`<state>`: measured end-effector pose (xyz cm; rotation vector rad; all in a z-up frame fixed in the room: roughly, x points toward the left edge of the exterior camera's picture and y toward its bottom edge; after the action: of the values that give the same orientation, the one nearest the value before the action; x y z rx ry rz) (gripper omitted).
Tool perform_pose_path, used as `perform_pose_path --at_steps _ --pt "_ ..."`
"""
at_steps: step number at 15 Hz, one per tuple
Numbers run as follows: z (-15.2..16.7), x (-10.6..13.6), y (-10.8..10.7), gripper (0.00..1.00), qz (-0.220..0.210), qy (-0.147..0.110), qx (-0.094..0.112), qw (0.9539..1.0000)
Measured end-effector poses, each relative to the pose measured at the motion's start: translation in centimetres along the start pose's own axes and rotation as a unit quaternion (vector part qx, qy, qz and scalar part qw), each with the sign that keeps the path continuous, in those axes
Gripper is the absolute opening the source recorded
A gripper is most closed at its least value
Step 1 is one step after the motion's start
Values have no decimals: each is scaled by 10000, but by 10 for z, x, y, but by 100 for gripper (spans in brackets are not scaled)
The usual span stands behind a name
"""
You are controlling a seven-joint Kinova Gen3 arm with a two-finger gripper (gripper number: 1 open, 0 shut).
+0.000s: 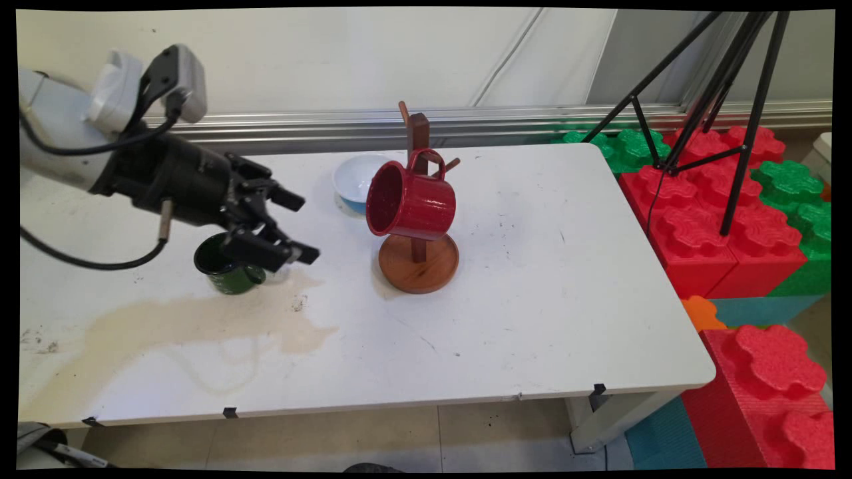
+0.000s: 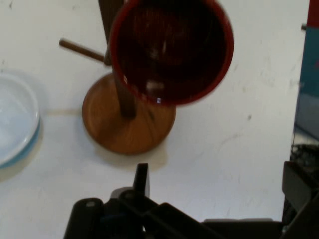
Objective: Pick up the red mug from the rack
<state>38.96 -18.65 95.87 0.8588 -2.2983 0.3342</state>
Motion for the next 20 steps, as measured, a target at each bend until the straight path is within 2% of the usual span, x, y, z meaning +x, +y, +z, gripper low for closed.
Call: perform_pose_path --at_steps 10,20 --pt "36 37 13 100 -540 486 -154 9972" --pt "81 54 18 100 -897 729 -192 9931"
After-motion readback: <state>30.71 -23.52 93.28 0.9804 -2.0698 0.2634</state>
